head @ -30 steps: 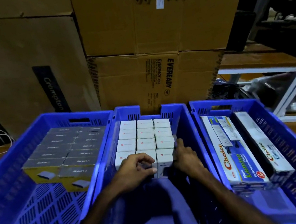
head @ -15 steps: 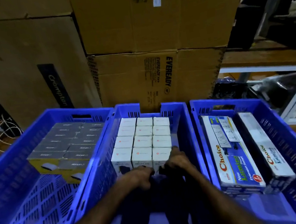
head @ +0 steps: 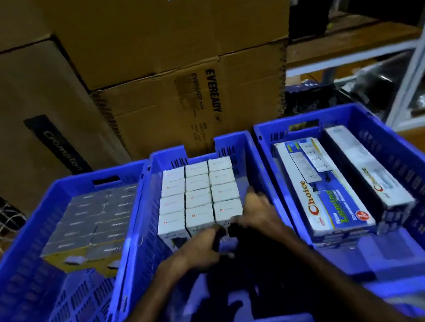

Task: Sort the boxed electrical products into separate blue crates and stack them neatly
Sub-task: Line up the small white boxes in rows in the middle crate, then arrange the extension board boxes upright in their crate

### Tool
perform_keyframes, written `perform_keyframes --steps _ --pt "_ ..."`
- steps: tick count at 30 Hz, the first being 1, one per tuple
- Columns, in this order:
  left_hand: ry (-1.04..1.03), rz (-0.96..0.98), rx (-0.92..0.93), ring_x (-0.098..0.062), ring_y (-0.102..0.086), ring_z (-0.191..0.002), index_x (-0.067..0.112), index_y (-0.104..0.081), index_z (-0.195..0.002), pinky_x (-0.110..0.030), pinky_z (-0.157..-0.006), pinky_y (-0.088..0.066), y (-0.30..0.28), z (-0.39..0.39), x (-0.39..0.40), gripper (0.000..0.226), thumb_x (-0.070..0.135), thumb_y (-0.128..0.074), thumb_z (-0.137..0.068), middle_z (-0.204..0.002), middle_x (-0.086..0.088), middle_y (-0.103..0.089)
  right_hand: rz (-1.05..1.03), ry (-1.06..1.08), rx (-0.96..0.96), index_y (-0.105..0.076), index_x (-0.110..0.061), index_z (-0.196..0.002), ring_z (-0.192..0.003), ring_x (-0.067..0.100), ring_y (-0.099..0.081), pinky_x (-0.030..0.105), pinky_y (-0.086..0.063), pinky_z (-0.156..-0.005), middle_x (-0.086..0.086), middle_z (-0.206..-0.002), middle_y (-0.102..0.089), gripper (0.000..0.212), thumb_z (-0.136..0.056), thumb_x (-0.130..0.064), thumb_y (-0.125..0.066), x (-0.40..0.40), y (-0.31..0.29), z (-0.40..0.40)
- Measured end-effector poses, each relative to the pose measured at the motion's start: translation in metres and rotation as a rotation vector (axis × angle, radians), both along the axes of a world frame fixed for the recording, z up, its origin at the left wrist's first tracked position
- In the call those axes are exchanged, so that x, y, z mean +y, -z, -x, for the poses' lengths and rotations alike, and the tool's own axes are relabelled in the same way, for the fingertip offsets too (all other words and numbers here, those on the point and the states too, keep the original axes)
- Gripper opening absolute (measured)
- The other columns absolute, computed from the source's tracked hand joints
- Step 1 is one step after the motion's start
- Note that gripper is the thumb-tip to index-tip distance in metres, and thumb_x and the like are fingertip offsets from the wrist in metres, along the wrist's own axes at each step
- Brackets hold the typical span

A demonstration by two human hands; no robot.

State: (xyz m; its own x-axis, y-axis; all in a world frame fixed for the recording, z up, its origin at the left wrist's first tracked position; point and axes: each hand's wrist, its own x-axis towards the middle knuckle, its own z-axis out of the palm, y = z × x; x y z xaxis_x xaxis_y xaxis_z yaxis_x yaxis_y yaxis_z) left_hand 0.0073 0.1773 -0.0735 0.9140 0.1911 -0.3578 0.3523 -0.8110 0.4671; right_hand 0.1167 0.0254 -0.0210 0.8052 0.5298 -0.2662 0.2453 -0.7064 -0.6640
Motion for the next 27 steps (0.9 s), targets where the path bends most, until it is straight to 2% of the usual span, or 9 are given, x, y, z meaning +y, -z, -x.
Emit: perform_keyframes --steps 3,5,7,9,13,18,21,23,27 --pt "-0.002 0.115 -0.146 -0.005 -0.068 -0.103 0.033 -0.069 -0.114 -0.033 -0.095 -0.055 -0.022 -0.002 -0.008 0.041 0.052 -0.08 -0.079 -0.11 0.013 -0.074 -0.133 -0.079 -0.066 -0.055 -0.011 -0.142 -0.123 0.024 -0.061 0.026 -0.044 -0.094 0.012 -0.139 -0.062 0.062 -0.088 -0.031 -0.077 -0.029 -0.028 0.017" --pt "0.017 0.168 -0.214 0.002 -0.068 -0.086 0.044 -0.071 -0.091 -0.028 -0.082 -0.055 -0.041 -0.005 -0.023 0.015 0.051 -0.079 -0.08 -0.088 0.02 -0.075 -0.216 -0.092 -0.114 -0.061 -0.012 -0.139 -0.096 0.002 -0.06 0.012 -0.038 -0.081 0.003 -0.123 -0.068 0.055 -0.089 -0.03 -0.076 -0.052 -0.045 0.031" --pt "0.021 0.218 -0.315 0.001 -0.064 -0.072 0.047 -0.07 -0.075 -0.029 -0.072 -0.052 -0.059 -0.006 -0.041 0.008 0.055 -0.071 -0.075 -0.073 0.021 -0.071 -0.283 -0.112 -0.164 -0.069 -0.011 -0.129 -0.085 -0.001 -0.061 0.013 -0.046 -0.077 -0.002 -0.109 -0.073 0.043 -0.089 -0.027 -0.074 -0.076 -0.051 0.04" --pt "0.047 0.287 -0.406 0.0 -0.063 -0.067 0.038 -0.073 -0.073 -0.029 -0.066 -0.049 -0.067 -0.009 -0.058 0.018 0.054 -0.066 -0.075 -0.07 0.019 -0.07 -0.334 -0.052 -0.135 -0.073 -0.016 -0.12 -0.088 0.008 -0.069 0.02 -0.055 -0.078 -0.005 -0.106 -0.076 0.031 -0.091 -0.023 -0.076 -0.101 -0.05 0.045" --pt "0.101 0.422 -0.516 -0.002 -0.059 -0.059 0.024 -0.076 -0.078 -0.02 -0.059 -0.046 -0.069 -0.024 -0.095 0.011 0.03 -0.081 -0.087 -0.068 0.011 -0.072 -0.426 0.139 -0.11 -0.074 -0.022 -0.117 -0.088 0.008 -0.074 0.02 -0.057 -0.078 -0.009 -0.1 -0.078 0.024 -0.093 -0.019 -0.075 -0.15 -0.035 0.048" --pt "0.102 0.444 -0.58 -0.003 -0.05 -0.051 0.022 -0.073 -0.079 -0.02 -0.057 -0.04 -0.067 -0.043 -0.136 0.013 0.028 -0.081 -0.086 -0.065 0.021 -0.065 -0.272 0.347 -0.325 -0.075 -0.021 -0.111 -0.089 -0.002 -0.072 0.022 -0.057 -0.077 -0.013 -0.098 -0.077 0.018 -0.093 -0.022 -0.074 -0.21 -0.014 0.03" --pt "0.103 0.451 -0.623 -0.005 -0.057 -0.057 0.022 -0.073 -0.081 -0.025 -0.064 -0.05 -0.069 -0.047 -0.151 0.01 0.028 -0.078 -0.087 -0.07 0.022 -0.067 -0.052 0.277 -0.429 -0.07 -0.023 -0.12 -0.102 0.01 -0.069 0.038 -0.057 -0.09 -0.008 -0.111 -0.071 0.03 -0.092 -0.034 -0.074 -0.226 -0.009 0.0" --pt "0.071 0.467 -0.621 -0.003 -0.06 -0.06 0.022 -0.073 -0.082 -0.025 -0.065 -0.052 -0.069 -0.052 -0.156 0.009 0.022 -0.075 -0.09 -0.069 0.023 -0.067 0.13 0.151 -0.424 -0.06 -0.025 -0.135 -0.119 0.022 -0.061 0.042 -0.051 -0.1 0.0 -0.13 -0.06 0.054 -0.089 -0.052 -0.069 -0.214 -0.011 -0.022" --pt "-0.071 0.601 -0.585 -0.016 -0.068 -0.062 0.024 -0.072 -0.086 -0.04 -0.061 -0.061 -0.066 -0.069 -0.165 0.028 0.003 -0.056 -0.096 -0.071 0.006 -0.071 0.34 -0.011 -0.371 -0.041 -0.03 -0.15 -0.136 0.038 -0.045 0.055 -0.047 -0.104 0.013 -0.152 -0.036 0.097 -0.07 -0.085 -0.039 -0.159 -0.011 -0.062"
